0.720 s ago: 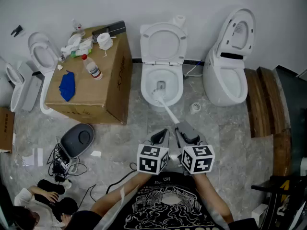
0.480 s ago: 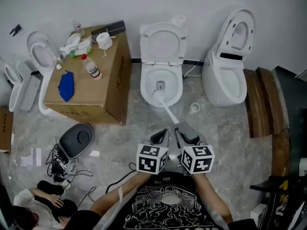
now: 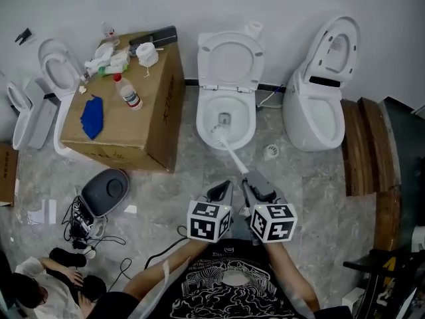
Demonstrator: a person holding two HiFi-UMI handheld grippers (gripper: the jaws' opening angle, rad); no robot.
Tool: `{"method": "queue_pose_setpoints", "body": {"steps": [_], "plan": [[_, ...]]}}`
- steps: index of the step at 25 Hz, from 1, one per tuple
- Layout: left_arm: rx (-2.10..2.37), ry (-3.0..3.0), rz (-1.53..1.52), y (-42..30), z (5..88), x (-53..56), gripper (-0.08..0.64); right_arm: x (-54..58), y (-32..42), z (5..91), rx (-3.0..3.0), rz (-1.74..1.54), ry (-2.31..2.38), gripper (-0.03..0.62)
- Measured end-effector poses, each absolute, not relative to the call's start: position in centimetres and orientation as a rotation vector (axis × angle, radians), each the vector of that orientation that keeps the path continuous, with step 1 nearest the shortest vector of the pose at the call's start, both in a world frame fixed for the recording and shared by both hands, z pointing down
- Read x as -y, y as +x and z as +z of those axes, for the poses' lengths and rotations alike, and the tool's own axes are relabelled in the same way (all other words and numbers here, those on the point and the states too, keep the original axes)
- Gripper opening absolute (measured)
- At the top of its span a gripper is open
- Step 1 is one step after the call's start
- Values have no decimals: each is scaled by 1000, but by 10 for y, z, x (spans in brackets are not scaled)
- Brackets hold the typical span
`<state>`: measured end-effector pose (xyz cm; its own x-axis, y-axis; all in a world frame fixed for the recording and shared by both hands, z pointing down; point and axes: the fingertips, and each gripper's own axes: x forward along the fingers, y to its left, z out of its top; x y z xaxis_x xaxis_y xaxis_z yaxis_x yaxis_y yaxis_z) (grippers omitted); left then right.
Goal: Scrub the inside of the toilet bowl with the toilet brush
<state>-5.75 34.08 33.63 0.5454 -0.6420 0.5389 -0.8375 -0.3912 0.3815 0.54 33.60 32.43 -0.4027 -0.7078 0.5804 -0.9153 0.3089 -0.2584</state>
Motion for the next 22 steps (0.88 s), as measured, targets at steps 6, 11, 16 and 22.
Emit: {"method": "queue_pose_setpoints", "body": {"steps": [6, 11, 16, 22], "plan": [[1224, 2120, 421, -55, 348, -317, -8, -308, 8, 340, 2241, 835, 1403, 152], [1243, 2082, 408, -45, 353, -278, -6, -263, 19, 345, 2253, 851, 1345, 152], [1260, 2035, 422, -31, 362, -243, -6, -218, 38, 355, 2243, 896, 1326, 152], [1292, 1999, 447, -11, 370, -205, -6, -183, 55, 367, 2251, 944, 1253, 152]]}}
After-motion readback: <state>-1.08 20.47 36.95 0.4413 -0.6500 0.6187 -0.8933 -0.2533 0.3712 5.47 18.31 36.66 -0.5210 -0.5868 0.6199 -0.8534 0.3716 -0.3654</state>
